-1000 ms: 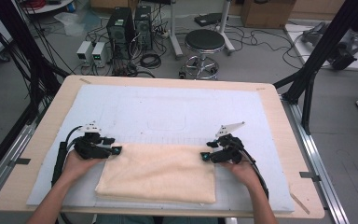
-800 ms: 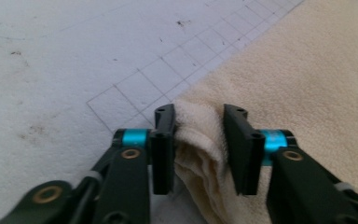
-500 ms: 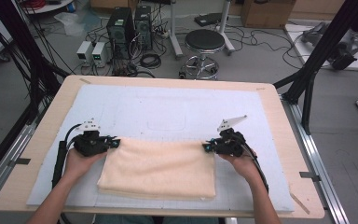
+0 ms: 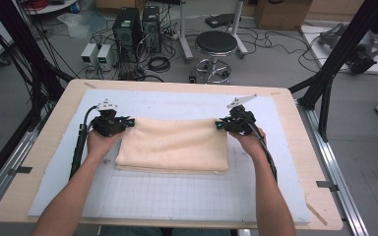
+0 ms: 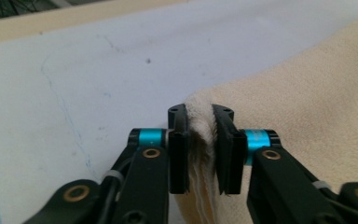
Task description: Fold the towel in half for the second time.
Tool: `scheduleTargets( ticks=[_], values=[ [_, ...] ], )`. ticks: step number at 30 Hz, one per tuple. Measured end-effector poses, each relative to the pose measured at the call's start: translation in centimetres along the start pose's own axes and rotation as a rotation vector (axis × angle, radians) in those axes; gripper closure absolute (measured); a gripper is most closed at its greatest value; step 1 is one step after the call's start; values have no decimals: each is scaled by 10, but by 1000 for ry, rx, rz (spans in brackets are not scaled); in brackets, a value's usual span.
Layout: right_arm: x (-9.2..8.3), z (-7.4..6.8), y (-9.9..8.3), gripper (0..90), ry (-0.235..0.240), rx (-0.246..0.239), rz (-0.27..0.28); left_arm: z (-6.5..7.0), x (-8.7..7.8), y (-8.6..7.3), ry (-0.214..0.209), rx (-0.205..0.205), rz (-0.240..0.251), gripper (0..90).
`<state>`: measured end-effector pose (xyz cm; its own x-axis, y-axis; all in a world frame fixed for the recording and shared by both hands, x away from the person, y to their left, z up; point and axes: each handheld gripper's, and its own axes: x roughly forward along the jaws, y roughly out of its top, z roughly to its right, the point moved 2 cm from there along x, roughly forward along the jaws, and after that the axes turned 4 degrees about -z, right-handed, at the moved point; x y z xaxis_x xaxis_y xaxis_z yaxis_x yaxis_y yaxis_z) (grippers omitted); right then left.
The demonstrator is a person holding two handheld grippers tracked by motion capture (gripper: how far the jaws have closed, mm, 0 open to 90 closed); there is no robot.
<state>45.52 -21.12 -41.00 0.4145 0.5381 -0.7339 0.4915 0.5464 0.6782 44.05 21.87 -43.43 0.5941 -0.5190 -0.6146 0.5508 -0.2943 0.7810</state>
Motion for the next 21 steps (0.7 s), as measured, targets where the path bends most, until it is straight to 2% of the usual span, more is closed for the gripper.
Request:
scheduleTargets(
  ticks=[1, 3, 5, 7, 9, 10, 13, 15, 17, 19, 21],
  values=[
    [3, 1, -1, 641, -23, 10, -6, -2, 1, -3, 6, 4, -17, 671],
    [5, 1, -2, 584, -15, 28, 1, -4, -3, -6, -23, -14, -14, 599],
    [3, -5, 0, 550, -17, 23, 6, -2, -11, -6, -25, -6, 20, 562],
    [1, -13, 3, 548, 19, 24, 29, 4, -21, -5, -45, 23, 46, 552],
    [1, -27, 5, 555, 52, -11, 52, 13, -30, -7, -80, 49, 71, 545],
    [2, -35, 4, 553, 68, -37, 50, 15, -32, -8, -101, 56, 65, 544],
    [6, -47, -4, 533, 109, -40, 36, 28, -35, -22, -170, 87, 46, 532],
    [9, -52, -14, 505, 109, -50, 14, 32, -35, -32, -202, 110, 17, 516],
    [9, -54, -24, 484, 108, -52, 8, 35, -37, -41, -208, 129, 6, 502],
    [8, -54, -32, 438, 101, -41, -39, 35, -38, -48, -201, 141, -13, 494],
    [5, -54, -34, 434, 98, -49, -46, 35, -37, -52, -202, 153, -39, 483]
  ],
)
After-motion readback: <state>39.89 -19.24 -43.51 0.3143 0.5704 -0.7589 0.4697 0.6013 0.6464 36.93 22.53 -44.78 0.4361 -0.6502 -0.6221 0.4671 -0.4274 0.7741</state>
